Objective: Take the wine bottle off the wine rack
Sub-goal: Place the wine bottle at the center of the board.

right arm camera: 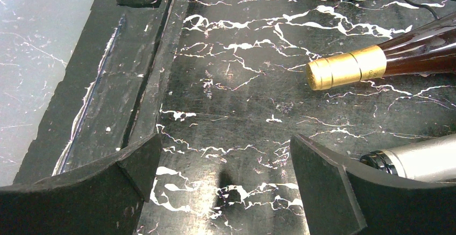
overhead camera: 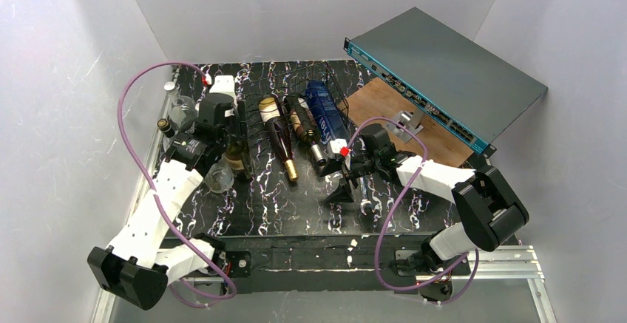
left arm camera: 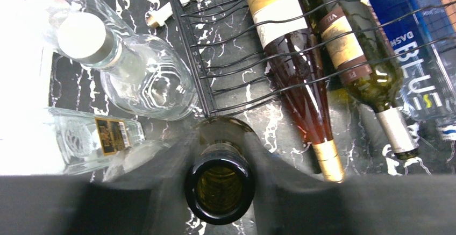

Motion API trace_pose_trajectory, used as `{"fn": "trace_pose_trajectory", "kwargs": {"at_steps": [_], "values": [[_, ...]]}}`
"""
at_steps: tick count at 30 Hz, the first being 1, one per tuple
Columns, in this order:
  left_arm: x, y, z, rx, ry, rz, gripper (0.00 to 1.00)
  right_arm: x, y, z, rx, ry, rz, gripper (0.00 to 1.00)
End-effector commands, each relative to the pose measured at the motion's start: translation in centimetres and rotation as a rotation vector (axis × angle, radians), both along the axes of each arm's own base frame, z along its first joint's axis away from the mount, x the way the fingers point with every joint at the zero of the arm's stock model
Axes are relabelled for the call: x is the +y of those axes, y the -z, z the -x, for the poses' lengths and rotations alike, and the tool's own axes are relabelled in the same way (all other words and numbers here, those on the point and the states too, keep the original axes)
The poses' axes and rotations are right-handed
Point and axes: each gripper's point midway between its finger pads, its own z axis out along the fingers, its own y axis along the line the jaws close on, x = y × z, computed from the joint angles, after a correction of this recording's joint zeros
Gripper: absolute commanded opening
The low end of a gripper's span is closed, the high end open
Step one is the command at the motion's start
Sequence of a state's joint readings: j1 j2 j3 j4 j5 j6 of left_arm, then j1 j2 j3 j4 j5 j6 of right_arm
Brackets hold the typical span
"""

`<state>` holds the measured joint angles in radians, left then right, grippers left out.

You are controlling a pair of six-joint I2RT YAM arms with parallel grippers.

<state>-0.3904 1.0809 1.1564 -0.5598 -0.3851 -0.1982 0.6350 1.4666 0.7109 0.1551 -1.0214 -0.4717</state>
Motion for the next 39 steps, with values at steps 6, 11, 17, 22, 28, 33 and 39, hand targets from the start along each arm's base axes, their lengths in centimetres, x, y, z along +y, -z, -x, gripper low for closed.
{"fn": "trace_pose_trajectory", "kwargs": {"at_steps": [6,11,17,22,28,33,39], "values": [[0.7,-4.1,0.3,-0.099,-0.024,0.029,0.66,0.3,-1.7,-0.5,-0.04,-0.015,-0.038,0.98],[0.8,-6.0,1.0,-0.13,-0.012,0.045,0.77,0.3,-1.6,-0.4,-0.041,-0.02,-0.034,0.99],[-0.2,-8.2,2.9,-0.153,0.062,0.123,0.98,-0.2,-1.6,-0.1,-0.059,-0.048,-0.017,0.98],[-2.2,-8.8,5.4,-0.163,0.153,0.266,0.98,-0.9,-2.1,0.2,-0.093,-0.067,-0.002,0.98],[-5.2,-9.3,8.7,-0.13,0.292,0.455,0.98,-3.3,-4.4,-0.1,-0.107,-0.07,-0.011,0.98],[-7.6,-10.6,10.7,-0.094,0.391,0.593,0.98,-5.5,-6.5,-0.9,-0.065,0.007,-0.072,0.99],[-9.2,-11.0,11.8,-0.033,0.461,0.663,0.98,-6.8,-7.4,-1.8,-0.078,0.085,-0.058,0.98]]}}
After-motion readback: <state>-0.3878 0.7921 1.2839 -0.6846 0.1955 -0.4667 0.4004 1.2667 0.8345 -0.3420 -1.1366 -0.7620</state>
